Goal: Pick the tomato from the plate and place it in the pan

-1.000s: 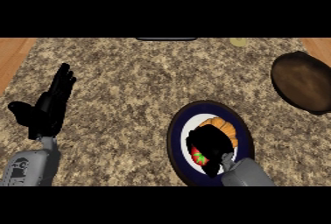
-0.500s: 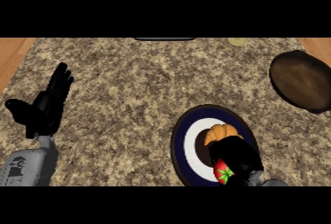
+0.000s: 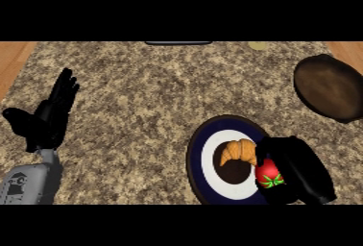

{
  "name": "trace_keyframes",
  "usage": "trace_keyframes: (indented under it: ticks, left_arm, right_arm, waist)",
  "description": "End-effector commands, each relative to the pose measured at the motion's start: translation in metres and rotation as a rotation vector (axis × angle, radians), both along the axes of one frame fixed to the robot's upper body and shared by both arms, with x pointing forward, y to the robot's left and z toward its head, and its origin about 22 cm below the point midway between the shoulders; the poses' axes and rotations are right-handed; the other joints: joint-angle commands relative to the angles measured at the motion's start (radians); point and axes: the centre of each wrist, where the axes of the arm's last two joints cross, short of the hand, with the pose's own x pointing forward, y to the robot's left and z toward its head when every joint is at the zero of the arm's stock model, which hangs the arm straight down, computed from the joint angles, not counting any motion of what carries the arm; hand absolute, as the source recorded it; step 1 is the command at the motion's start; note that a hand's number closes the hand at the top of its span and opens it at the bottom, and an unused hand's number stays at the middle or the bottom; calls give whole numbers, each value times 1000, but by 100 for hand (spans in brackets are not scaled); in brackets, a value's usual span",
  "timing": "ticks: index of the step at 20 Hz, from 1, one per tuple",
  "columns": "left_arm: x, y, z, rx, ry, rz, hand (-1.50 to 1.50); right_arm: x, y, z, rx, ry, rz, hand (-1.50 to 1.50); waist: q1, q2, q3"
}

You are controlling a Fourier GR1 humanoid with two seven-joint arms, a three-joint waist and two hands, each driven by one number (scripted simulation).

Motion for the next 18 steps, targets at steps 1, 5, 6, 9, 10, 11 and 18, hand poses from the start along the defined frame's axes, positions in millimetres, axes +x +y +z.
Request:
trace_keyframes:
  ticks: [1, 5, 6, 9, 10, 11, 18]
  left_arm:
    - [9, 4, -2, -12, 0, 11, 0]
    - [0, -7, -12, -3, -21, -2, 0]
    - [-11, -12, -9, -3, 0, -16, 0]
    - [-1, 2, 3, -2, -7, -30, 0]
    - [-1, -4, -3, -15, -22, -13, 0]
    - [0, -1, -17, -9, 3, -13, 0]
    - [7, -9, 1, 4, -11, -46, 0]
  right_arm:
    - [-19, -5, 27, 112, -156, -53, 150]
    - [-5, -46, 51, 157, -246, -141, 150]
    - [-15, -39, 50, 188, -243, -174, 150]
    - [13, -73, 66, 346, -237, -191, 150]
    - [18, -87, 59, 384, -256, -230, 150]
    - [32, -85, 68, 385, -288, -249, 150]
    - [83, -184, 86, 475, -295, -354, 150]
  waist:
    - [-3, 3, 0]
    - [10, 5, 0]
    - [13, 3, 0]
    - [18, 6, 1]
    - [17, 6, 1]
    - [19, 8, 0]
    - [32, 12, 1]
